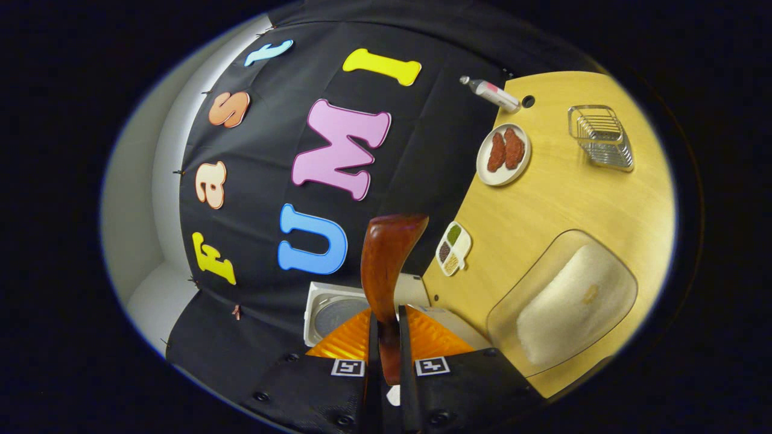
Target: Close the left gripper, press the button to open the rice cooker; take a wooden spoon from the chopstick holder with the right hand, scoop a spoonful of rice and pour it into the rice cooker, then put the wooden spoon back into the chopstick holder.
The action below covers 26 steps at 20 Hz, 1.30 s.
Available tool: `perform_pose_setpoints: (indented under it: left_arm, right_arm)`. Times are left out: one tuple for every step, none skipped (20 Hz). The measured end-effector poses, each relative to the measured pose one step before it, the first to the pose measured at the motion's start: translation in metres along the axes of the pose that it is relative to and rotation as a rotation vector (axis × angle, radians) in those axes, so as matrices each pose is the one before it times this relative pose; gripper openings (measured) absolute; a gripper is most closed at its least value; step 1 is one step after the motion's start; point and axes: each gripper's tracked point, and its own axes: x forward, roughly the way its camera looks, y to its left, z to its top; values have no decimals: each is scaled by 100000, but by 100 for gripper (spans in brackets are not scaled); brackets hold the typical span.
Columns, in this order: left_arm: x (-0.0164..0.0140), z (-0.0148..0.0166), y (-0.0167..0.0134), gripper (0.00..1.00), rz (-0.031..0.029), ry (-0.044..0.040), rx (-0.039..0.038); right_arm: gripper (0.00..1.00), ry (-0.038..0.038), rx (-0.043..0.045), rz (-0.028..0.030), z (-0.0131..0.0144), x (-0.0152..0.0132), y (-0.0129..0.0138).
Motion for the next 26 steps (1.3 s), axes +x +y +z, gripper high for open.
perform_pose_setpoints:
  left_arm:
    - [-103,26,193,91,446,-43,57]
    - [-55,15,230,91,440,-231,-203]
    - [20,158,132,91,179,-350,-352]
    - [-44,104,245,91,303,-378,-334]
    - [-1,57,214,91,415,-213,-417]
    - [4,-52,211,91,140,-97,-502]
    - [18,86,212,91,66,-174,-448]
    - [66,-3,328,91,100,-209,-390]
    - [86,16,379,91,175,-209,-341]
    - [184,-115,337,91,99,-144,-642]
    - [147,-101,340,91,72,-23,-823]
    - [223,-54,402,91,148,134,-1096]
    - [152,29,292,91,-220,-221,-1096]
    - [157,-31,290,91,-130,-378,-852]
    - [220,1,286,91,-9,-353,-527]
    - [294,20,539,91,331,-315,-282]
    - [308,123,459,90,564,-83,-159]
    - [158,84,422,90,908,-69,-87]
    - [56,280,424,90,1334,-556,501]
    - [51,166,282,91,1106,-769,877]
    - [-68,275,114,91,731,-587,1156]
    - [-48,96,40,90,277,-354,984]
    - [-51,55,-121,90,-239,-120,563]
    - [13,-107,-72,91,-332,292,166]
    - [-76,-148,-47,91,-139,390,-280]
    - [43,-55,13,91,0,307,-524]
  right_arm:
    - [16,2007,-764,1181,-1076,947,1109]
    - [16,1765,-1203,997,-1065,996,925]
    - [16,1816,-1344,1230,-1035,1022,1035]
    - [16,1454,-1909,1061,-986,1048,915]
    - [16,1259,-2088,285,-935,1062,673]
    - [16,1196,-1952,84,-1315,948,705]
    - [16,857,-1924,-239,-781,908,392]
    - [16,983,-1606,-551,-621,1109,185]
    - [16,808,-1367,-575,-773,1034,140]
    - [16,559,-1115,-748,-148,1368,-170]
    - [16,768,-1225,-577,-744,1065,30]
    - [16,305,-2016,-900,-370,984,-66]
    - [16,96,-3249,-839,-265,850,-160]
    - [16,267,-4385,-867,-313,906,-183]
    - [16,113,-5288,-890,-371,618,-137]
    - [16,-119,-5431,-927,-160,719,-179]
    - [16,692,-5768,-962,-362,618,-210]
    - [16,817,-5989,-1118,-285,556,-167]
    - [16,703,-6227,-900,-289,559,-113]
    - [16,1122,-6761,-640,-282,502,-50]
    - [16,845,-6041,-182,-286,457,79]
    - [16,568,-5010,213,-135,359,253]
    - [16,733,-3689,442,-28,467,526]
    - [16,499,-2598,375,-92,349,360]
    - [16,264,-2685,358,9,297,266]
    - [16,85,-2923,181,-30,238,271]
